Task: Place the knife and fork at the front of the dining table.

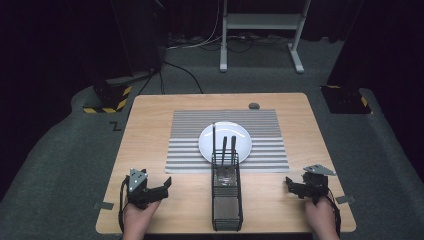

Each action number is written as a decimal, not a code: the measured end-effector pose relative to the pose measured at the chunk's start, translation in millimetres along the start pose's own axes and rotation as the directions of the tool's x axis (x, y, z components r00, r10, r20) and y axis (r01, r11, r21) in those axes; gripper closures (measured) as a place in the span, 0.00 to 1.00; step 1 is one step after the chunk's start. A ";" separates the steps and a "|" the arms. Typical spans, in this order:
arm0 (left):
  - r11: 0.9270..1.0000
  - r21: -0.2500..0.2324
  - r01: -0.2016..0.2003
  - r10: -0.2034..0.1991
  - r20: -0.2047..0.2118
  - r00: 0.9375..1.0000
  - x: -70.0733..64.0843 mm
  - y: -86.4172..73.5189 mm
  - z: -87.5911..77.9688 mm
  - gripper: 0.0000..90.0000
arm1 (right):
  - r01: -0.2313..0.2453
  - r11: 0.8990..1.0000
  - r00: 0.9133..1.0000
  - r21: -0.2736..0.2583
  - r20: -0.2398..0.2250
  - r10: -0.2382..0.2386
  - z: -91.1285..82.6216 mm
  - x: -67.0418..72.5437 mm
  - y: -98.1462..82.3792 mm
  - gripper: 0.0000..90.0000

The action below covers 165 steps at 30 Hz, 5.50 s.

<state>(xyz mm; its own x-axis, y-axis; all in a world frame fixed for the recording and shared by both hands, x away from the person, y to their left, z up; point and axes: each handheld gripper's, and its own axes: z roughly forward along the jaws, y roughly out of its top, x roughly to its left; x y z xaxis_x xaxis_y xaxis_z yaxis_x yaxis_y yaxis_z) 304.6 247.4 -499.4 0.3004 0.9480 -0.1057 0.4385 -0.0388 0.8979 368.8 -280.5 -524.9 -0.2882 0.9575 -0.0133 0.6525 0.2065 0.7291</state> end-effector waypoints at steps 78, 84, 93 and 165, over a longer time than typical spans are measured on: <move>0.963 -0.256 -0.078 0.119 0.149 0.982 -132.9 92.7 55.9 0.80 | 0.014 1.000 1.000 -0.001 -0.009 -0.014 0.0 0.8 0.0 0.12; 0.967 -0.247 -0.065 0.105 0.153 0.983 -137.1 90.6 58.2 0.89 | 0.014 1.000 1.000 -0.001 -0.009 -0.014 -0.1 0.9 0.0 0.12; 0.963 -0.264 -0.056 0.091 0.123 0.988 -145.4 86.9 51.5 0.90 | 0.017 1.000 1.000 0.000 -0.011 -0.017 -0.4 1.2 -0.2 0.12; 0.935 -0.349 -0.056 0.075 0.042 0.996 -69.3 113.3 13.0 0.91 | 0.023 1.000 1.000 -0.002 -0.021 -0.023 0.2 1.1 0.1 0.12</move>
<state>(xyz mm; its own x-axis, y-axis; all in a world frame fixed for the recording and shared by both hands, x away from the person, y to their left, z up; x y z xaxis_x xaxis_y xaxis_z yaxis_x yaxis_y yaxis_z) 344.5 173.2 -395.8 0.3680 0.9282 -0.0559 0.0977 0.0212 0.9950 368.6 -279.4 -524.9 -0.3177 0.9481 -0.0160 0.6445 0.2283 0.7297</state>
